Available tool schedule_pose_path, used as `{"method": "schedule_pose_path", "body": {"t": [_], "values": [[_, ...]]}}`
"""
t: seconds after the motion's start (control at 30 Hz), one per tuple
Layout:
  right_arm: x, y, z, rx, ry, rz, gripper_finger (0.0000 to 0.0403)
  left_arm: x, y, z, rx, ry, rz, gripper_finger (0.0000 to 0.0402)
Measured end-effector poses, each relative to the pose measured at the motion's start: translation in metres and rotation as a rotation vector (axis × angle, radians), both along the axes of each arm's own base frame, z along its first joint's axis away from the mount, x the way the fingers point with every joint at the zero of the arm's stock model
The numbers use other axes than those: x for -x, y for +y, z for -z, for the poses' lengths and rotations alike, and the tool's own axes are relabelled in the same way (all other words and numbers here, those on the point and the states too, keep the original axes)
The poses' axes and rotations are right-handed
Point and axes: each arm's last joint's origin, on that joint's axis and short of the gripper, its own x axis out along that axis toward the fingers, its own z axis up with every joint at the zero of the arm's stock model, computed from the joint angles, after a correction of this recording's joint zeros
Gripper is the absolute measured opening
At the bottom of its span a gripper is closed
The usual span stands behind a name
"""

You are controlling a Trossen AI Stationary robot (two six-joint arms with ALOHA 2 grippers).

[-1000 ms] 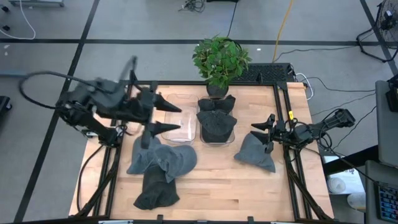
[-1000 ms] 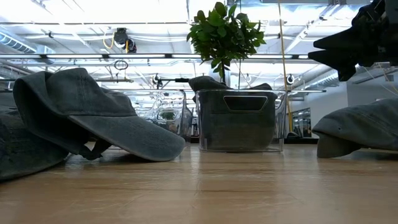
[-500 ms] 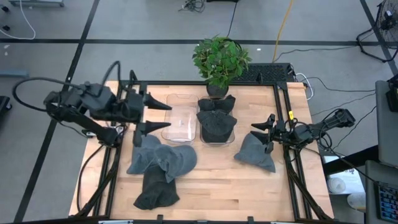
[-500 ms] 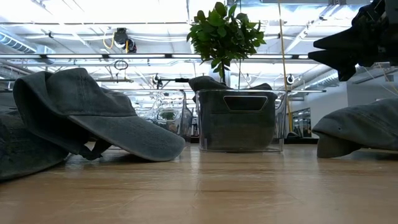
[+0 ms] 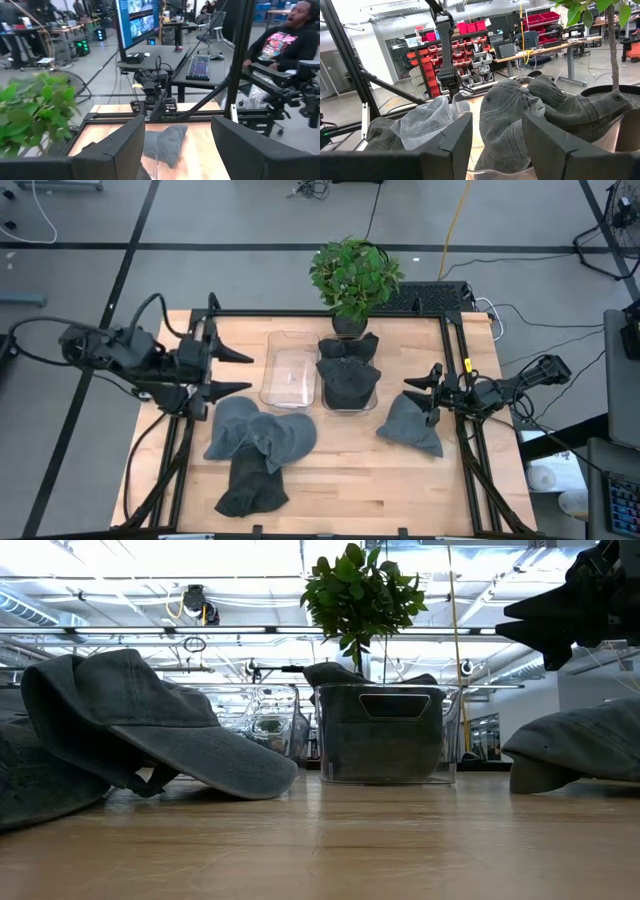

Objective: Pick & Place hat
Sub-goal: Put the black cap into the right transparent bin

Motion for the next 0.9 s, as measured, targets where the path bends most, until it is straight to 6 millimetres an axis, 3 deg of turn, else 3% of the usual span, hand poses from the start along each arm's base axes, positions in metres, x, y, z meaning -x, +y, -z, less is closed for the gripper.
{"method": "schedule_pose_path", "body": {"t": [0.33, 0.63, 0.9], "values": [[0.0, 0.0, 0.0, 0.0, -0.001, 0.0, 0.016, 0.027, -0.004, 0.028, -0.061, -0.032, 0.125, 0.0239], [0.0, 0.0, 0.0, 0.0, 0.0, 0.0, 0.016, 0.037, -0.012, 0.064, -0.003, -0.07, 0.191, 0.0239], [0.0, 0.0, 0.0, 0.0, 0.0, 0.0, 0.016, 0.045, -0.028, 0.099, 0.09, 0.043, 0.238, 0.0239]]}}
